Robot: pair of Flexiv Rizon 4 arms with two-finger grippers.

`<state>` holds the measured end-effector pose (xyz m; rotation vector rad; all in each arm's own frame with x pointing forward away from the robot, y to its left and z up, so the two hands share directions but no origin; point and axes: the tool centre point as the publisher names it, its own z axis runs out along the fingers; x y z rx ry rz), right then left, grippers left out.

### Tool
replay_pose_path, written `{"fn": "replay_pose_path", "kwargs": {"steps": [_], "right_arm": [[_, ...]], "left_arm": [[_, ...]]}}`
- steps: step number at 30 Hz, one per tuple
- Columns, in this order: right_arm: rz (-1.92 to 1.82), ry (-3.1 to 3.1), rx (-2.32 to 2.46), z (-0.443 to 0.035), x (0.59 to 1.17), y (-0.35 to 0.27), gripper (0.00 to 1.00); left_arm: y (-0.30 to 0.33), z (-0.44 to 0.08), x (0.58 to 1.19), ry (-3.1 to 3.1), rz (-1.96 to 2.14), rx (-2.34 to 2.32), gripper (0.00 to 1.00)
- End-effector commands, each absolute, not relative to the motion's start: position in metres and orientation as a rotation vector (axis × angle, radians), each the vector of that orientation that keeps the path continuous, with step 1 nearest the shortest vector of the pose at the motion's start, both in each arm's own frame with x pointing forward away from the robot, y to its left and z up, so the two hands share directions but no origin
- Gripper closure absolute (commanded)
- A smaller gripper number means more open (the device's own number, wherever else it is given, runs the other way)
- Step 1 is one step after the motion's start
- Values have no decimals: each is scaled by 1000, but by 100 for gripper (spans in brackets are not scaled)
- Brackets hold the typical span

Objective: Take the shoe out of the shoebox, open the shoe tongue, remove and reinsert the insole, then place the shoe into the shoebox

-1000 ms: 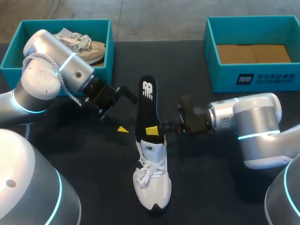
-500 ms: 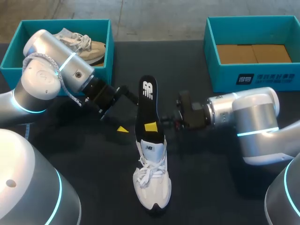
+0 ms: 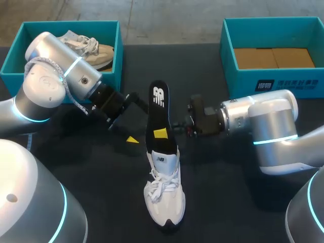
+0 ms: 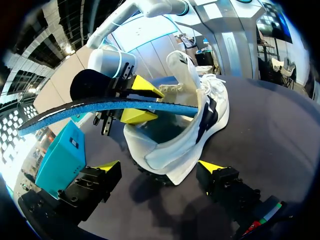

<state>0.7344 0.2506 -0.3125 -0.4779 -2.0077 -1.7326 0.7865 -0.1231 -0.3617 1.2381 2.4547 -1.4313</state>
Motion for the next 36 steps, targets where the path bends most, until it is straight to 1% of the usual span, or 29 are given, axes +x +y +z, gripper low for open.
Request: {"fn": "replay_pose_path", "kwargs": {"steps": [1, 18, 36], "right_arm": [[-1731, -2005, -483, -314, 736, 252, 100], [-1732, -1993, -511, -319, 734, 251, 100], [-1728, -2013, -571, -325, 719, 246, 100]], "left_arm": [[-123, -363, 787, 2454, -1432, 1239, 0], [-123, -363, 787, 2454, -1432, 1239, 0], [-123, -363, 787, 2454, -1432, 1239, 0]]}}
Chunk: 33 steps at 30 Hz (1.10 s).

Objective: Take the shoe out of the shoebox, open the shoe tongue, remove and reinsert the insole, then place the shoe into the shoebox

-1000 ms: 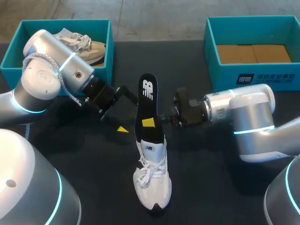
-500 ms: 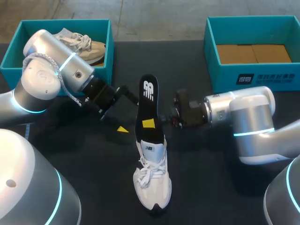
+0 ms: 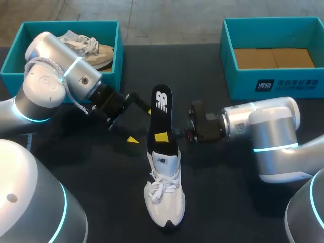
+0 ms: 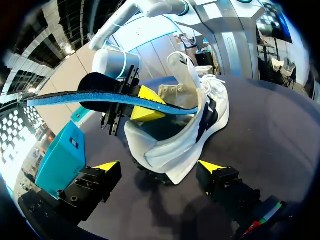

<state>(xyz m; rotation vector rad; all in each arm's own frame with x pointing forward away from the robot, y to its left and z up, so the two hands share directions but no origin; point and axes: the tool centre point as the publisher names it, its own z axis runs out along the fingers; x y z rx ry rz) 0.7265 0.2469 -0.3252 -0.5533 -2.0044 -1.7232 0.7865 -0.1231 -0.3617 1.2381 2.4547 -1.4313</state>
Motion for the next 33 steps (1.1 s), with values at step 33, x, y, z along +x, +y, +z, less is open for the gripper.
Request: {"fn": "replay_pose_path", "kwargs": {"steps": [33], "right_arm": [[-1706, -1999, -652, -347, 696, 243, 100]], "left_arm": [[-123, -363, 787, 2454, -1432, 1239, 0]]}}
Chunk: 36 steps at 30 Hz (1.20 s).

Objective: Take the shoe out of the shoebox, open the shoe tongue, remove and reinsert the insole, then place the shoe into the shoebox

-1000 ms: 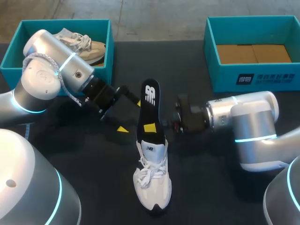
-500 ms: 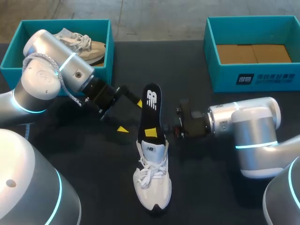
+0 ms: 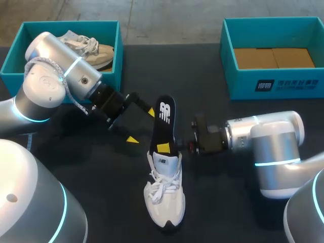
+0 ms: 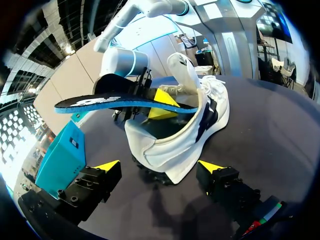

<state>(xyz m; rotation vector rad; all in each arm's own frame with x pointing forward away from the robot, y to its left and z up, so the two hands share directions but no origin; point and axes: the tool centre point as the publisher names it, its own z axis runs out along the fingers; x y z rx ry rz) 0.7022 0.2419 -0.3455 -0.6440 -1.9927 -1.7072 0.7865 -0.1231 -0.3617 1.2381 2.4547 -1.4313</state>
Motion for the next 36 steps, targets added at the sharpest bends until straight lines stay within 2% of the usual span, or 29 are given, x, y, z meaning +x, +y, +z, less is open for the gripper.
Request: {"fn": "replay_pose_path", "kwargs": {"steps": [1, 18, 20, 22, 29, 36], "right_arm": [[-1705, -1999, -653, -347, 695, 244, 100], [-1698, -2005, -645, -342, 697, 245, 100], [-1700, -2006, -644, -340, 698, 244, 80], [-1702, -2009, -642, -339, 699, 245, 69], [-1706, -2014, -634, -335, 705, 245, 65], [-1723, -2024, -615, -326, 712, 249, 67]], "left_arm": [[-123, -363, 787, 2454, -1432, 1239, 0], [-123, -363, 787, 2454, -1432, 1239, 0], [-123, -363, 787, 2454, -1432, 1239, 0], [-123, -363, 787, 2454, -1432, 1239, 0], [-123, -363, 787, 2454, -1432, 1239, 0], [-123, -363, 787, 2454, -1432, 1239, 0]]}}
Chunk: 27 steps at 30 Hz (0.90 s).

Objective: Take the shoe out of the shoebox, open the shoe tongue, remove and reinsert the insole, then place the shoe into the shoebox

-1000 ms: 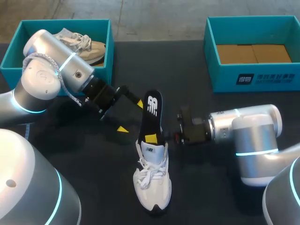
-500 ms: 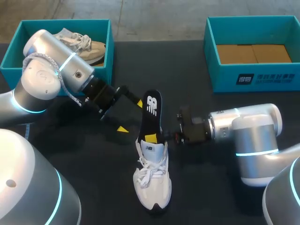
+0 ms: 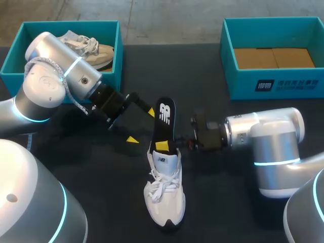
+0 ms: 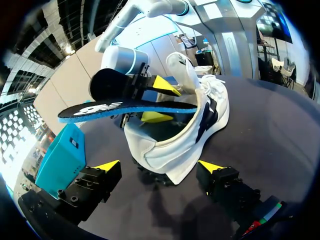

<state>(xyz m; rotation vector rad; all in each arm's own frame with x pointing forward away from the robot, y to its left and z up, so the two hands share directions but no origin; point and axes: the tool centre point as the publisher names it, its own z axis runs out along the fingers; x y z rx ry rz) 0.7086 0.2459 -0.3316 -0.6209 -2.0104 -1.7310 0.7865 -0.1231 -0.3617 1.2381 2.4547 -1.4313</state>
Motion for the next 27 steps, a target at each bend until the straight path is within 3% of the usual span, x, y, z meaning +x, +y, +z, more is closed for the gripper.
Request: {"fn": "replay_pose_path", "kwargs": {"steps": [1, 18, 27], "right_arm": [[-1725, -2027, -612, -324, 713, 250, 67], [-1785, -2033, -643, -309, 724, 255, 65], [-1812, -2020, -690, -307, 730, 254, 70]], "left_arm": [[-123, -363, 787, 2454, -1432, 1239, 0], [-123, -363, 787, 2454, -1432, 1239, 0], [-123, -363, 787, 2454, -1432, 1239, 0]]}}
